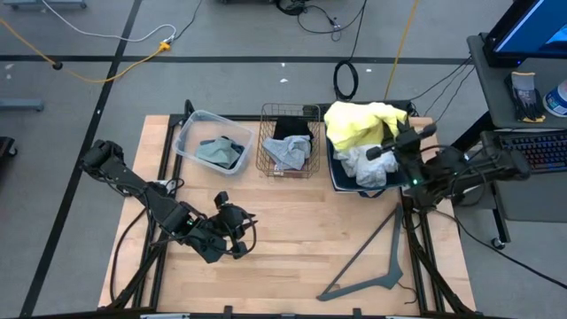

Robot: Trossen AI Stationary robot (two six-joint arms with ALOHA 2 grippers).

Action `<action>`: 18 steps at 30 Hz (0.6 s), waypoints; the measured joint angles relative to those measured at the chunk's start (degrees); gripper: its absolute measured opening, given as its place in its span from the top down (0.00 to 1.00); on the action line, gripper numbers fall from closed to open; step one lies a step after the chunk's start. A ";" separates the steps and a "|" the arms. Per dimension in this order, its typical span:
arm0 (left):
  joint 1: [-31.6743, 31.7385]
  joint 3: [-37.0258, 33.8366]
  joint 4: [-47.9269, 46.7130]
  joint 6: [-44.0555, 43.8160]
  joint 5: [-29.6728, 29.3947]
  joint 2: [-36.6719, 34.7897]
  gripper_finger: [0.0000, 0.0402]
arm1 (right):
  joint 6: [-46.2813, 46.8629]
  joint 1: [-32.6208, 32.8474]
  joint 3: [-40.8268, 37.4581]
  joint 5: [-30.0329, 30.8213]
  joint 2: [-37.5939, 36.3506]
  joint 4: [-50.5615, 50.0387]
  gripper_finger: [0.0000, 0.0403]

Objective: Pick & Place Cloths
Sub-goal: Put the yellow dress into the blue laundry organizer

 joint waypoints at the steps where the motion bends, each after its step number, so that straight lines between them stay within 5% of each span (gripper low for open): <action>1: 0.00 0.00 -0.02 0.00 0.00 0.00 0.80 | -0.66 0.55 1.29 -0.01 0.30 -0.90 0.85; 18: 0.00 0.00 0.28 0.37 0.09 0.02 0.80 | -2.78 4.87 20.96 9.29 6.90 -12.63 0.85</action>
